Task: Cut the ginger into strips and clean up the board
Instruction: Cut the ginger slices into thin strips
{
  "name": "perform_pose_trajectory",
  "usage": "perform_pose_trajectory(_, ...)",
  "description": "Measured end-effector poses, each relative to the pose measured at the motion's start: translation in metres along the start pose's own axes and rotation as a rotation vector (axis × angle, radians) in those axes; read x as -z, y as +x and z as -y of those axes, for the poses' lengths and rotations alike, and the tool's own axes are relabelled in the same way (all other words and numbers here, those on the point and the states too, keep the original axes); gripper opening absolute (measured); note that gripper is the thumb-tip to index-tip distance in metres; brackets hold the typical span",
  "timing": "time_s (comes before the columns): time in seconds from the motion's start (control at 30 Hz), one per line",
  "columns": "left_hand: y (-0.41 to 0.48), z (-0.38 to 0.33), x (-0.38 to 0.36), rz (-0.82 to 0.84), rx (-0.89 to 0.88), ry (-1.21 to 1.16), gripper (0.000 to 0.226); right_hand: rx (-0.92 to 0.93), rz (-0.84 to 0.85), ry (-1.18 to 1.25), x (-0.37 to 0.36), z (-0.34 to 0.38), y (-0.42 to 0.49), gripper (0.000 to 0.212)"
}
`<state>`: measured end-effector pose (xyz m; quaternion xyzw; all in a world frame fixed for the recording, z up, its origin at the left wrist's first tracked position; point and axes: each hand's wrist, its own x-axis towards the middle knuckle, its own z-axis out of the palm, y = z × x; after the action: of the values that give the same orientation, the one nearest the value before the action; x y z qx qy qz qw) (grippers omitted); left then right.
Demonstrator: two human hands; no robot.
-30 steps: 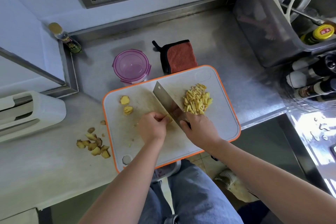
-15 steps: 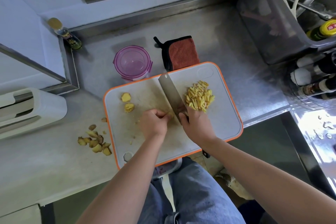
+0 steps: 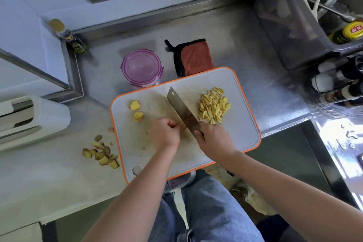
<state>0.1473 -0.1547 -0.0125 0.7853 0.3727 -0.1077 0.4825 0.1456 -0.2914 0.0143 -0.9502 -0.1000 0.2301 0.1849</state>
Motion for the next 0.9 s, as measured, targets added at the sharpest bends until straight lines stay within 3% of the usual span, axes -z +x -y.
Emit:
perform_pose_trajectory(0.33, 0.001, 0.002, 0.0, 0.003, 0.009, -0.02, 0.02, -0.028, -0.096, 0.169, -0.003, 0.005, 0.012, 0.02)
perform_pose_trajectory(0.6, 0.002, 0.003, 0.001, 0.004, 0.023, -0.023, 0.024, 0.006, -0.037, 0.059, -0.003, 0.004, 0.004, 0.02)
perform_pose_trajectory(0.9, 0.002, 0.004, -0.001, 0.005, 0.002, -0.007, 0.012, -0.011, -0.014, 0.001, -0.008, 0.008, 0.003, 0.018)
